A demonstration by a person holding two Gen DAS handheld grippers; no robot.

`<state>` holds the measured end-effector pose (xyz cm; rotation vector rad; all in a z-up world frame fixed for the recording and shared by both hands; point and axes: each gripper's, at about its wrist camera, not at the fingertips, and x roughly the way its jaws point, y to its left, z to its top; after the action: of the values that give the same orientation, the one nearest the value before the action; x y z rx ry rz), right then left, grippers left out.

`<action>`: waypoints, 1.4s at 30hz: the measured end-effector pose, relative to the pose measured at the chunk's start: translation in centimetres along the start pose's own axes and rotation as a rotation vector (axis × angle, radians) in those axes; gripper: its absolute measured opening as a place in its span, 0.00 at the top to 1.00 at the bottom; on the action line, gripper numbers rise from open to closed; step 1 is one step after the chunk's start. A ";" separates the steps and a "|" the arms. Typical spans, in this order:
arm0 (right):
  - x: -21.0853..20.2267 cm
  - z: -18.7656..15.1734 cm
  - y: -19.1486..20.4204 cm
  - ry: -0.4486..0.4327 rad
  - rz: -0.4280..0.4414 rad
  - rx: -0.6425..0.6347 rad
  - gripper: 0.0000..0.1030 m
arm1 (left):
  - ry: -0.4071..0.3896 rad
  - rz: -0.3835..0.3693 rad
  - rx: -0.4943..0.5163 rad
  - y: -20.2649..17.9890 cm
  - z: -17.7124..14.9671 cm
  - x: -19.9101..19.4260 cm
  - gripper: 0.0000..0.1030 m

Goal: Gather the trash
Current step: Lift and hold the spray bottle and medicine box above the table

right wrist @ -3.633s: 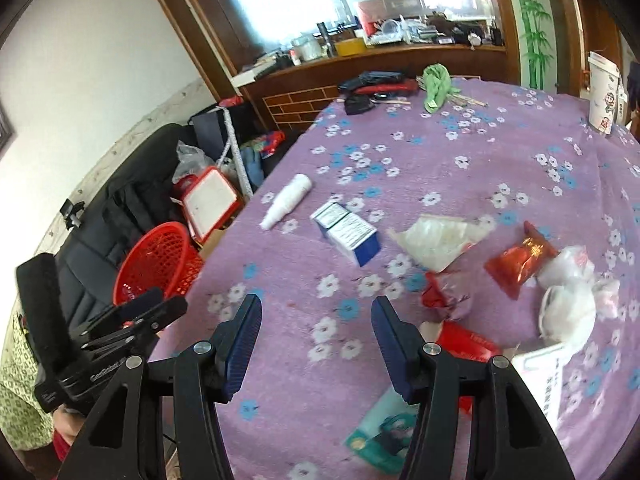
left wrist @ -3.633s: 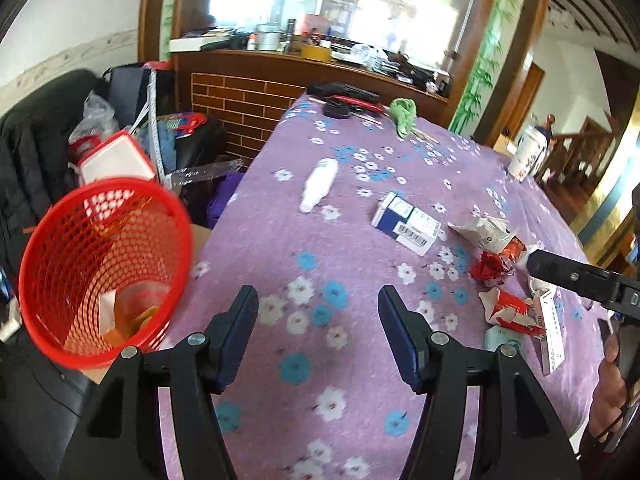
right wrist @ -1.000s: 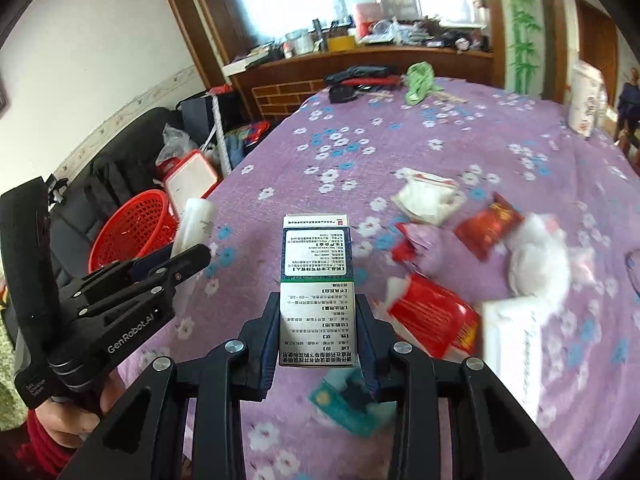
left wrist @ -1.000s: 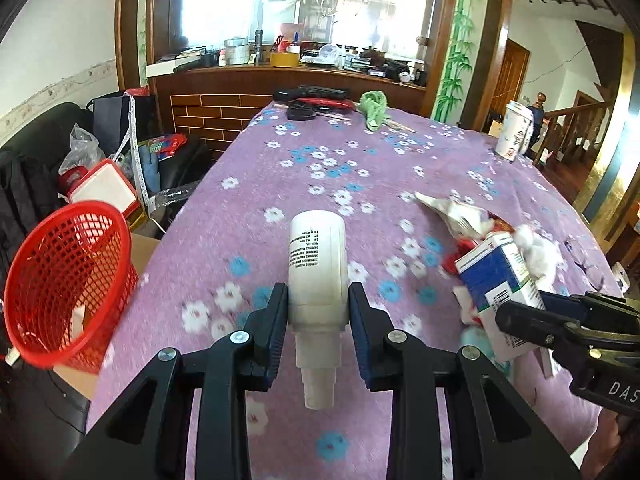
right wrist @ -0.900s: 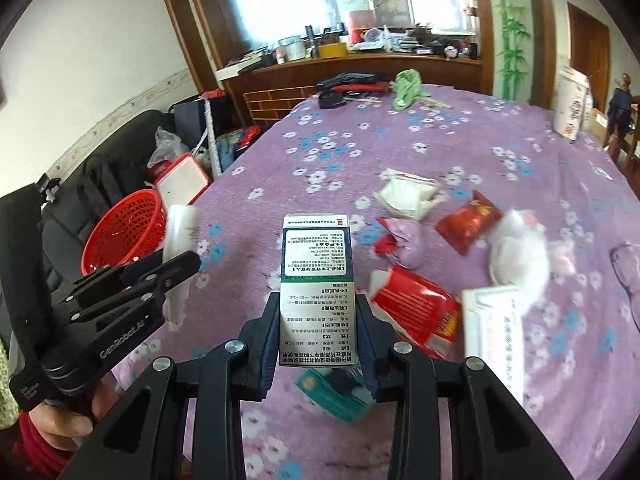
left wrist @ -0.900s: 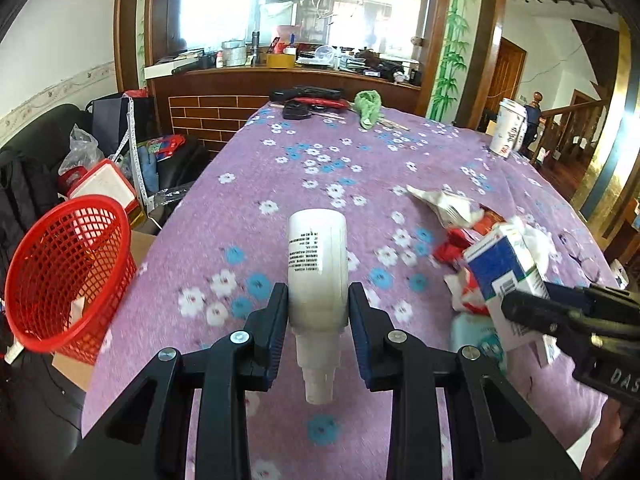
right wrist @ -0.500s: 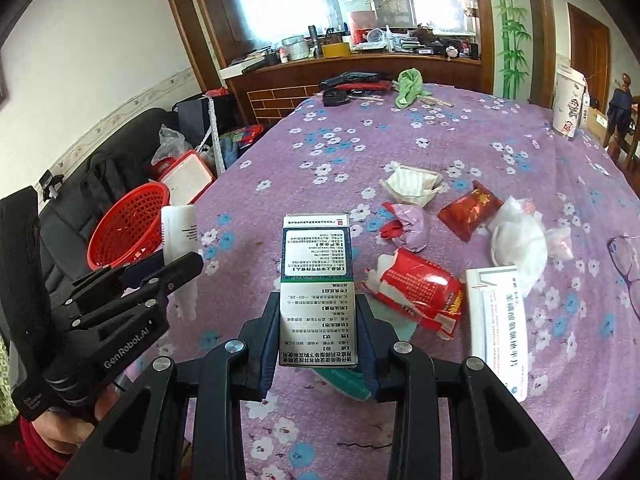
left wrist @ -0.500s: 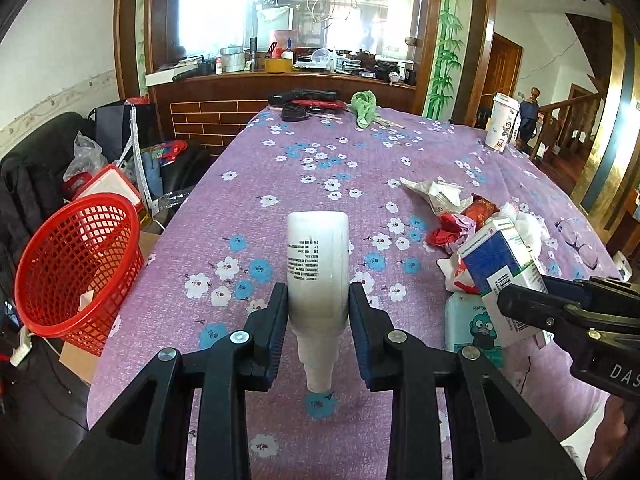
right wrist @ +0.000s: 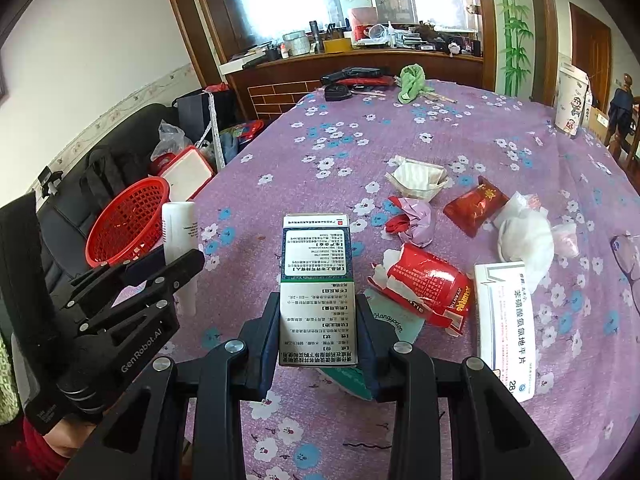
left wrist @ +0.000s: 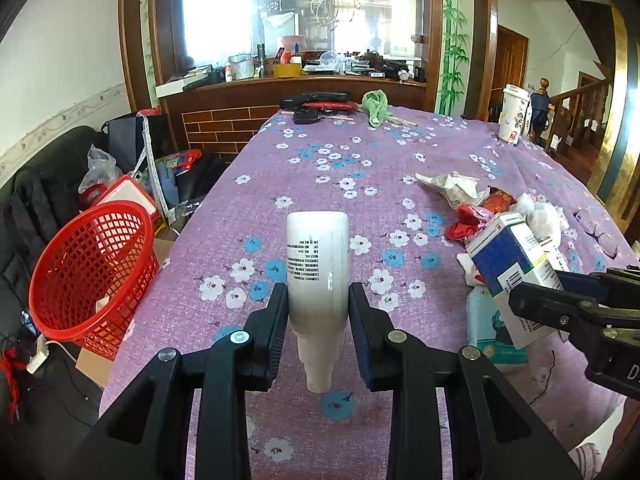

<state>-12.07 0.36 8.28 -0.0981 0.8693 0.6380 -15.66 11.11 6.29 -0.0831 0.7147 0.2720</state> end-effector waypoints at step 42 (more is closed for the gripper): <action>2.2 0.9 2.9 0.055 -0.003 -0.048 0.64 | -0.012 0.017 -0.087 4.0 -0.1 -0.4 0.72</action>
<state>-12.04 4.03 7.76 -0.1611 0.9072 0.6558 -17.11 14.91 6.49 -0.1577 0.6918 0.3199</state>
